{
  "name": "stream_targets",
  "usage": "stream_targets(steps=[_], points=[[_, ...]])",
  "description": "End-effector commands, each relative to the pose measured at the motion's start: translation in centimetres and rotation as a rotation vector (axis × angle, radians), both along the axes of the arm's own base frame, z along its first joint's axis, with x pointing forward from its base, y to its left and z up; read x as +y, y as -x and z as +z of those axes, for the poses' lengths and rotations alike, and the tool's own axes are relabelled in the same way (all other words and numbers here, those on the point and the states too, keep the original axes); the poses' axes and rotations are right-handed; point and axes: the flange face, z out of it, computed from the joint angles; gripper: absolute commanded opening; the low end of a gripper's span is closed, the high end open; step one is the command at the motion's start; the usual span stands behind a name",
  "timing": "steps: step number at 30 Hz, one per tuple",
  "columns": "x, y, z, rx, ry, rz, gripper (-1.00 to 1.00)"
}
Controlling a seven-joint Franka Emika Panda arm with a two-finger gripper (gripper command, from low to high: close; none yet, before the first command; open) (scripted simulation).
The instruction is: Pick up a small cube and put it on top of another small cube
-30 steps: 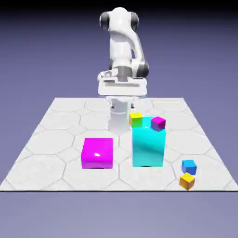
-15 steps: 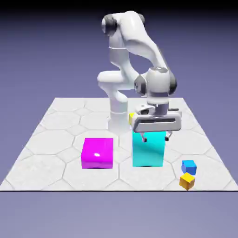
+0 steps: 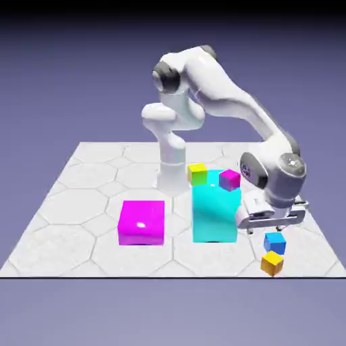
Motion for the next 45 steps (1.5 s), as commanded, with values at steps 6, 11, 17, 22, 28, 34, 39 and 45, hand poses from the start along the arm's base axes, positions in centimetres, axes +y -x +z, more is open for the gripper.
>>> stream_targets(steps=[6, 11, 17, 22, 28, 34, 39, 45], points=[[3.5, 0.4, -3.6, 0.193, 0.024, -0.018, 0.00], [5.0, 0.6, -5.7, 0.319, 0.042, -0.035, 0.00], [4.6, 4.1, -11.4, 0.319, 0.042, -0.035, -1.00], [6.4, 0.7, -3.1, 0.329, 0.000, -0.040, -1.00], [4.5, -2.6, -2.5, 0.370, -0.006, -0.141, -1.00], [2.6, -6.0, -0.4, 0.363, -0.035, -0.225, -1.00], [-0.2, -8.6, 0.0, 0.326, -0.015, -0.281, -1.00], [-0.4, -6.4, -4.8, 0.323, 0.001, -0.286, -1.00]])
